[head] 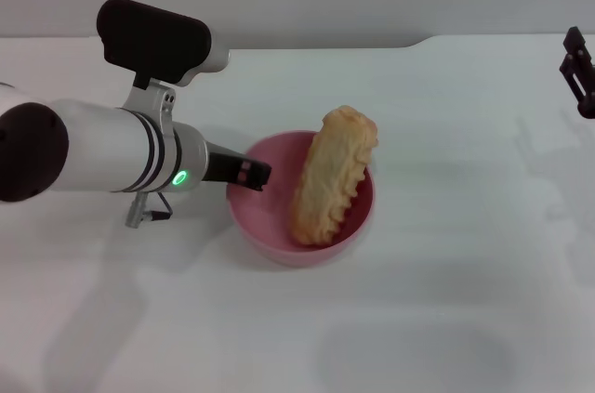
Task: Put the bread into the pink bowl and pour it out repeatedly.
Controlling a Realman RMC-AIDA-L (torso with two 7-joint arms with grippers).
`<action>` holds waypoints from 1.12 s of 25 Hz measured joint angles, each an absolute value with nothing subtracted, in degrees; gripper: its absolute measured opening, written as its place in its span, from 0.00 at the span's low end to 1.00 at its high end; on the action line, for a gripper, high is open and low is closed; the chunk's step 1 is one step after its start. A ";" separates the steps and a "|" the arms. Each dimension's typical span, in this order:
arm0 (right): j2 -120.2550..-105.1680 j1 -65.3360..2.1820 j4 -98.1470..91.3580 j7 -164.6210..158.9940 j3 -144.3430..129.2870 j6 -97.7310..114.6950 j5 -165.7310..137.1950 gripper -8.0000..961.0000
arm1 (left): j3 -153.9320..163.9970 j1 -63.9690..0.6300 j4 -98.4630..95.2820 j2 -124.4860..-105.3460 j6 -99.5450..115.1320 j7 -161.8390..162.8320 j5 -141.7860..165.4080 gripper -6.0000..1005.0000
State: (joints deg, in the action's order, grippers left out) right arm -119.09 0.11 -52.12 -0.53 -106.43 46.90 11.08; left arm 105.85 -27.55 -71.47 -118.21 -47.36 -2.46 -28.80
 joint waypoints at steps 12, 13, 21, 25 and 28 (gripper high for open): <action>-119.00 -0.11 -52.27 -0.53 -106.48 45.41 11.08 0.70 | 105.34 -24.46 -77.27 -118.03 -35.92 -8.22 -24.11 0.52; -119.00 -0.11 -52.33 -0.53 -106.55 45.00 11.08 0.70 | 105.29 -23.09 -78.80 -118.04 -32.68 -8.39 -22.52 0.56; -119.17 0.87 -52.63 -0.61 -106.73 44.24 14.20 0.70 | 105.14 -11.23 -79.35 -118.06 3.44 -8.49 -17.53 0.80; -119.17 1.61 -52.21 -0.62 -105.85 44.81 15.49 0.70 | 104.18 -7.70 -68.82 -118.16 21.56 -7.68 -20.70 0.86; -119.19 1.96 -51.82 -0.40 -105.48 45.78 15.54 0.70 | 104.51 -7.98 -61.99 -118.14 26.57 -7.39 -22.45 0.86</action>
